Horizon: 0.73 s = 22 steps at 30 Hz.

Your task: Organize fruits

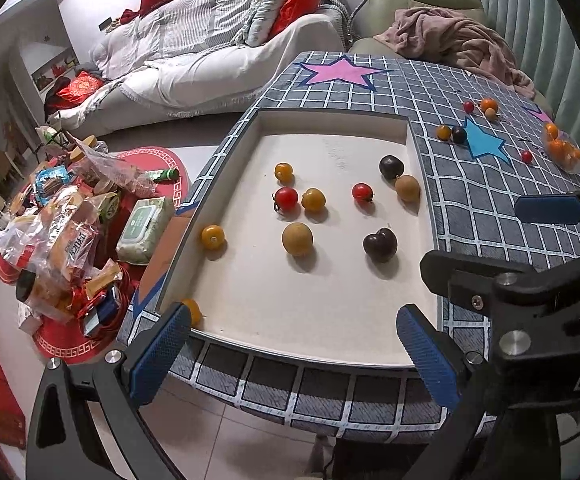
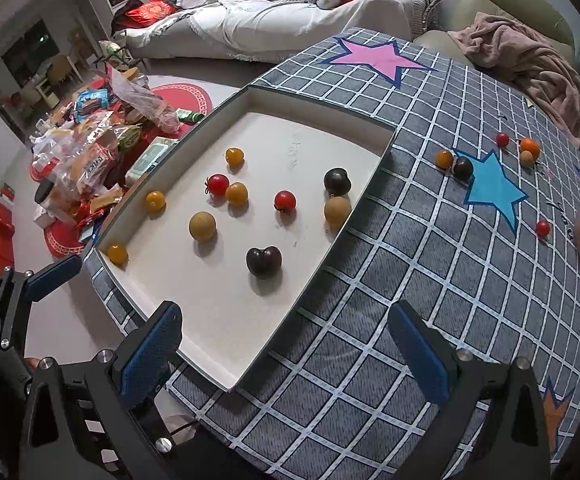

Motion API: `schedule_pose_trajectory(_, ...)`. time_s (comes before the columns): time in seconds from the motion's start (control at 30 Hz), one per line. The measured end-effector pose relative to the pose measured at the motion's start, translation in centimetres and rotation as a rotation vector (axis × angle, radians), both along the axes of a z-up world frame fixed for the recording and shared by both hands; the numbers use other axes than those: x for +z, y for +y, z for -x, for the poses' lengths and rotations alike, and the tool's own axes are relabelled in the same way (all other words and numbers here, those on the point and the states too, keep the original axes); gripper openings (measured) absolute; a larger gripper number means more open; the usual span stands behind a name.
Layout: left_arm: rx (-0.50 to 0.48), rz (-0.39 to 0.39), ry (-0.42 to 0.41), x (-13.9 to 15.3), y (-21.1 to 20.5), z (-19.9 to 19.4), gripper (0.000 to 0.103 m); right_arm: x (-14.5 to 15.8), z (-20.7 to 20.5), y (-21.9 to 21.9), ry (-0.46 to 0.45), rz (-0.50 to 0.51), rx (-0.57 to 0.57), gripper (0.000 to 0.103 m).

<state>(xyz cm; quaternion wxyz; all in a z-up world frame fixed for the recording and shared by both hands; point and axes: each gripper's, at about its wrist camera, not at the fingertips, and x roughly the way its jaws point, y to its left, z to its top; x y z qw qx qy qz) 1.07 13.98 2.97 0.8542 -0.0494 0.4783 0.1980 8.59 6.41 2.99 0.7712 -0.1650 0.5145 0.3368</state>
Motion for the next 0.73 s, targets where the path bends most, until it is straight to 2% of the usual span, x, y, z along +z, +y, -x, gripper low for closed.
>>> schedule_pose_trajectory(0.73,0.003,-0.017,0.007,-0.08,-0.44,-0.27,0.103,-0.36,-0.23,0.09,0.016,-0.012,0.013,0.103)
